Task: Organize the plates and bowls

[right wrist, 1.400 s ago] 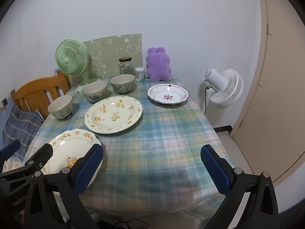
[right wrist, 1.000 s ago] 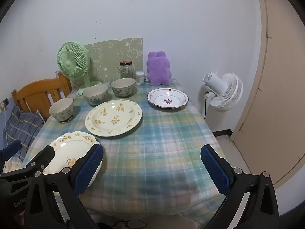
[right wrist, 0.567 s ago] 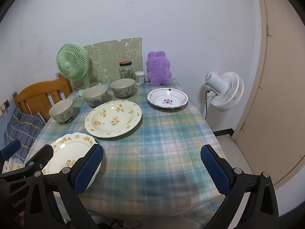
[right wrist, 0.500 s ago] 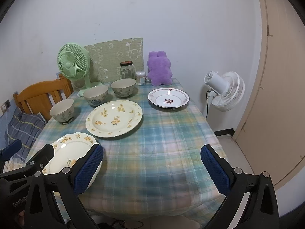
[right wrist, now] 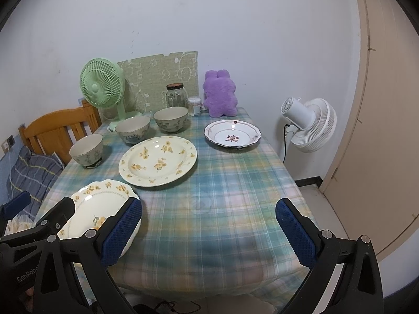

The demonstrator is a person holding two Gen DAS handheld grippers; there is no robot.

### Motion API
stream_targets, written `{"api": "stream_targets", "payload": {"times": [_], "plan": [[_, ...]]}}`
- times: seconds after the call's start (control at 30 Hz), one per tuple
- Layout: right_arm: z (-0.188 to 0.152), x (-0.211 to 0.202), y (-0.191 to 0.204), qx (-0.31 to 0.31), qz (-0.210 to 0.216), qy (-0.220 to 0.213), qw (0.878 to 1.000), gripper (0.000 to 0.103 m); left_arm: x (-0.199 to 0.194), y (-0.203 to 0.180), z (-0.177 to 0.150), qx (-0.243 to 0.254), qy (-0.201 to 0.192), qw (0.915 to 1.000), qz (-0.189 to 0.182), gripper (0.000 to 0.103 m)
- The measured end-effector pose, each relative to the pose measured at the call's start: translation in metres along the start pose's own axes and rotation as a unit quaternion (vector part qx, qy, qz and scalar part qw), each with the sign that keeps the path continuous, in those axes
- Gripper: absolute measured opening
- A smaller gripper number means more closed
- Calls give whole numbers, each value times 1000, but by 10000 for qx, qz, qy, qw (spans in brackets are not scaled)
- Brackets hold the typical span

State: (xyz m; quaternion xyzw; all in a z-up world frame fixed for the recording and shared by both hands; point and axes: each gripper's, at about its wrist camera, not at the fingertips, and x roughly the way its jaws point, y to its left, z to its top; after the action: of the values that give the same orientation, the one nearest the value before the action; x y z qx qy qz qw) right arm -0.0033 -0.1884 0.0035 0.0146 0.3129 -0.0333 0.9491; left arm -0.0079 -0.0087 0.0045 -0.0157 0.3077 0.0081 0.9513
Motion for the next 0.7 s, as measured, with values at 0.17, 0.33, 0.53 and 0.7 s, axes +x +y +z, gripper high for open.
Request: {"api": "stream_targets", "payload": {"times": [0.17, 0.33, 0.53, 0.7], "plan": [[-1, 0, 1, -4, 5, 2, 10000, 103, 0, 1, 0, 4, 10, 10000, 10, 100], [-1, -1, 2, -14, 1, 5, 10000, 103, 1, 1, 0, 8, 17, 10000, 13, 100], [-2, -2, 3, -12, 3, -2, 10000, 103, 1, 1, 0, 10, 16, 10000, 16, 100], [-2, -2, 3, -10, 4, 1, 10000, 103, 1, 1, 0, 12, 19, 10000, 12, 99]]}}
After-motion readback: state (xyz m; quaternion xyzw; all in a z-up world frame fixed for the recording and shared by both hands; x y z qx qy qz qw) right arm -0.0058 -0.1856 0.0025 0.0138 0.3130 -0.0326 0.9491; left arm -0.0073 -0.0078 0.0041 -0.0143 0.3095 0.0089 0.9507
